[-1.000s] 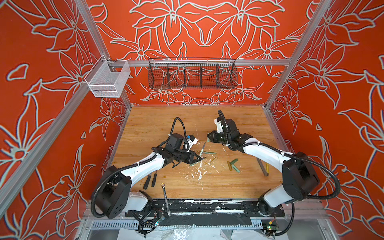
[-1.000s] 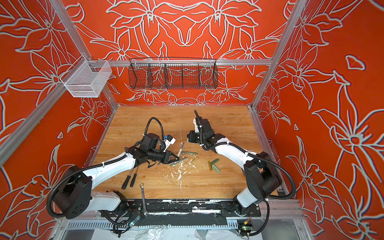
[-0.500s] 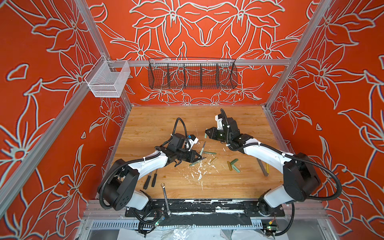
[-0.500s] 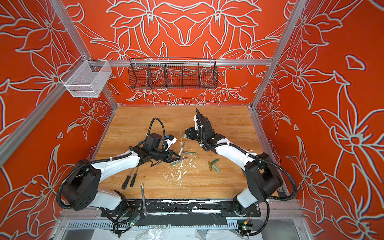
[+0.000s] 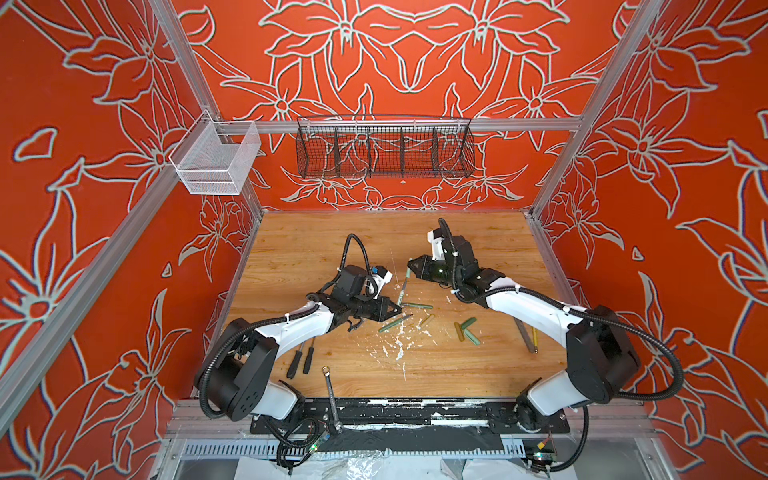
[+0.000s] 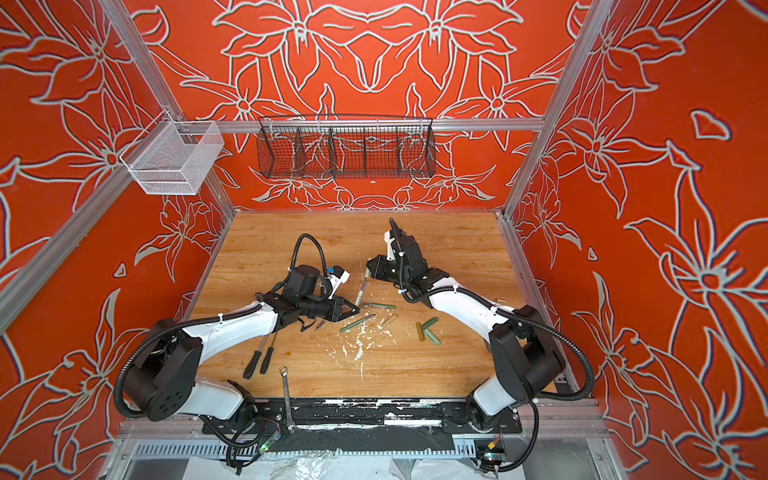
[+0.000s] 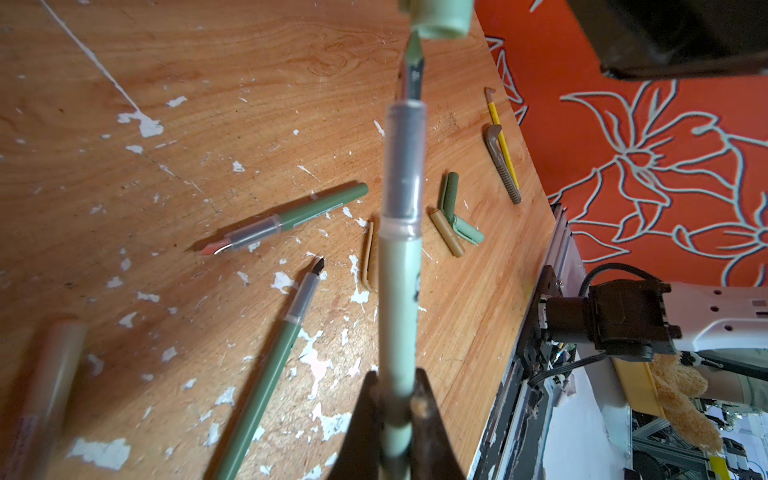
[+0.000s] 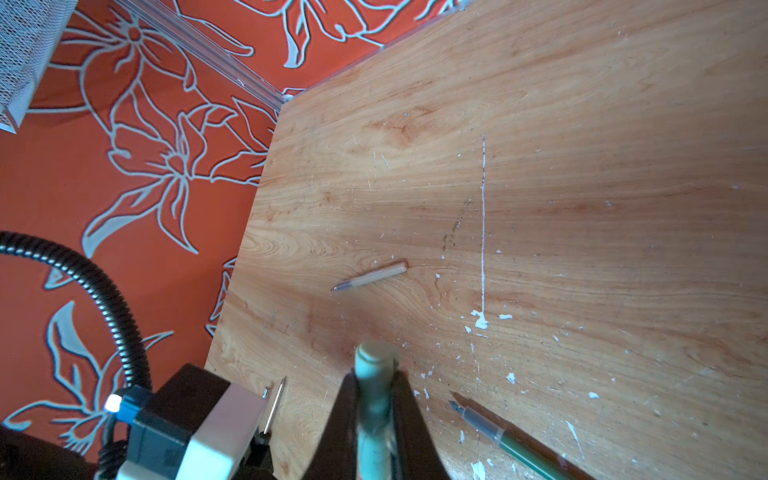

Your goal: Insert the pens into the pen caps

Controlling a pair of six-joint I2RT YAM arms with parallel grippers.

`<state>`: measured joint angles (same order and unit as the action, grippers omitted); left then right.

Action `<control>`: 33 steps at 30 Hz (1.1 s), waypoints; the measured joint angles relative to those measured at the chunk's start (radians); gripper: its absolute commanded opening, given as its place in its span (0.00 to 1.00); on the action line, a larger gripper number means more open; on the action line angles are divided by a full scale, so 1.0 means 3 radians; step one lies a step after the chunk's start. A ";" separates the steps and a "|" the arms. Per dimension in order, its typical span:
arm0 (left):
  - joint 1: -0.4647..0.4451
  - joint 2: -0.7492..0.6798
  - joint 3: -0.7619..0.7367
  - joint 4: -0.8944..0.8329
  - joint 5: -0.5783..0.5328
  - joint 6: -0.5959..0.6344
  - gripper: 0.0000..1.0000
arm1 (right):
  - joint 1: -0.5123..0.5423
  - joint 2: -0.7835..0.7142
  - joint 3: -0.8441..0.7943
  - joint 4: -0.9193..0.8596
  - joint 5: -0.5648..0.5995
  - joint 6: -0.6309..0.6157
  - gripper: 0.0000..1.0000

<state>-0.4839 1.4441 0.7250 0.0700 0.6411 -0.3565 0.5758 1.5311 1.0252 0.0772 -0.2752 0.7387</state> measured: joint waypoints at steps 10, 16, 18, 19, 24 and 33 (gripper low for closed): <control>0.0024 -0.0120 -0.0041 0.0053 -0.0001 -0.0008 0.00 | 0.0025 0.0000 0.0000 0.0045 -0.0019 0.0010 0.06; 0.0046 -0.0187 -0.0079 0.0078 -0.0001 -0.0015 0.00 | 0.0053 0.0000 0.0000 0.0057 -0.0038 0.0011 0.06; 0.0046 -0.0206 -0.0094 0.0089 -0.0005 -0.0017 0.00 | 0.0053 0.0001 0.0000 0.0062 -0.0050 0.0022 0.06; 0.0046 -0.0214 -0.0098 0.0093 -0.0008 -0.0017 0.00 | 0.0053 0.0001 0.0000 0.0066 -0.0060 0.0027 0.06; 0.0058 -0.0244 -0.0134 0.0163 -0.0041 -0.0027 0.00 | 0.0069 0.0001 0.0000 0.0104 -0.0090 0.0139 0.04; 0.0061 -0.0319 -0.0177 0.0257 -0.0139 -0.0013 0.00 | 0.0069 0.0001 0.0000 0.0216 -0.0132 0.0373 0.04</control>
<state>-0.4656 1.3483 0.6720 0.1471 0.5995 -0.3603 0.5964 1.5314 1.0252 0.1421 -0.3149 0.8505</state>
